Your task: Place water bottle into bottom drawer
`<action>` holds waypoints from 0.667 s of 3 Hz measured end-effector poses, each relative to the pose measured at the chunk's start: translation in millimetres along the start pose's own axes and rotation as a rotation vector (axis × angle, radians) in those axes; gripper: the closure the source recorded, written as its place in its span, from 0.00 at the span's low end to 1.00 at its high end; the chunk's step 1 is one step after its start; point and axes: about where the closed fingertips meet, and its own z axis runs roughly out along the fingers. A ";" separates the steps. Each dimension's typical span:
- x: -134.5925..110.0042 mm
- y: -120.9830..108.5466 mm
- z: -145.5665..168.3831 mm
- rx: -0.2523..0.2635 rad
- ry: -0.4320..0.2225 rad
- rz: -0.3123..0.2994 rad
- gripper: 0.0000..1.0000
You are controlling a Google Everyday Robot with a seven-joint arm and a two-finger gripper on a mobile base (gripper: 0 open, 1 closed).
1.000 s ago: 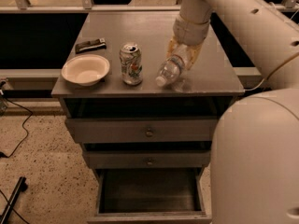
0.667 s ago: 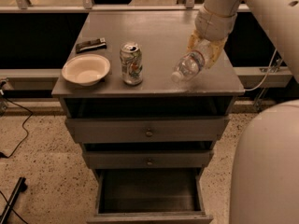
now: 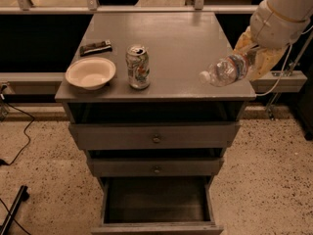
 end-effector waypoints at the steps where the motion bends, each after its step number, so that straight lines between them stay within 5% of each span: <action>1: -43.5 21.4 -39.9 0.164 0.024 0.144 1.00; 2: -94.5 36.3 -5.9 0.220 -0.105 0.251 1.00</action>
Offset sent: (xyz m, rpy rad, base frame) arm -0.1402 0.1314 -0.1614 0.4455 0.1759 -0.2447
